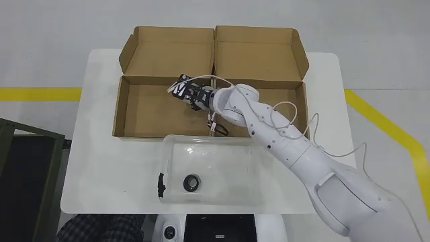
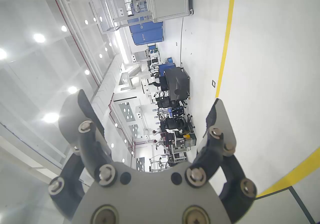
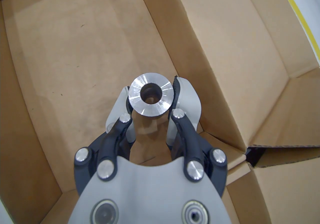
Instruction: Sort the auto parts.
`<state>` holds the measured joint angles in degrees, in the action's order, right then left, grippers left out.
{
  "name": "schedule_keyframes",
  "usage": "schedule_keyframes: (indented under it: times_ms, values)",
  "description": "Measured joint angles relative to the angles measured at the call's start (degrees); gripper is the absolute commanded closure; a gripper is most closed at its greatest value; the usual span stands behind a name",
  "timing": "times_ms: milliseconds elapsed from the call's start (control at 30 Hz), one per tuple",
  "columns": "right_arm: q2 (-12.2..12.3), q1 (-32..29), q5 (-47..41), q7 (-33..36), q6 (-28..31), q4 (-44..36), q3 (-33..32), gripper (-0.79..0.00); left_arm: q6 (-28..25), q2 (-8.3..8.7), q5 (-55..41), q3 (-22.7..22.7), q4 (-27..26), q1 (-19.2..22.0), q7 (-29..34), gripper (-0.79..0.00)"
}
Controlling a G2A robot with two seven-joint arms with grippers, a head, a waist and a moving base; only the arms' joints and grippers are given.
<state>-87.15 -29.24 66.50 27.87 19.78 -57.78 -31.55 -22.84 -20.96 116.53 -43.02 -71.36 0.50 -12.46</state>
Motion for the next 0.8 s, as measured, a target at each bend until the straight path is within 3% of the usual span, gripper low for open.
schedule_keyframes:
  times_ms: [267,367,633,800]
  values:
    - [-0.65,-0.26,0.84,-0.03,-0.21,-0.31,-0.82,-0.388,0.00,0.00,0.00,0.00,0.00,0.00,0.00,-0.785]
    - [-0.48,-0.79,1.03,-0.47,0.31,-2.19,-1.82,-0.465,0.00,0.00,0.00,0.00,0.00,0.00,0.00,-0.785]
    - [2.12,-6.26,2.88,1.37,4.40,-14.55,-6.68,-0.449,0.00,0.00,0.00,0.00,0.00,0.00,0.00,-0.785]
    - [4.46,-12.51,4.50,3.64,7.97,-25.05,-10.60,-0.486,0.00,0.00,0.00,0.00,0.00,0.00,0.00,-0.785]
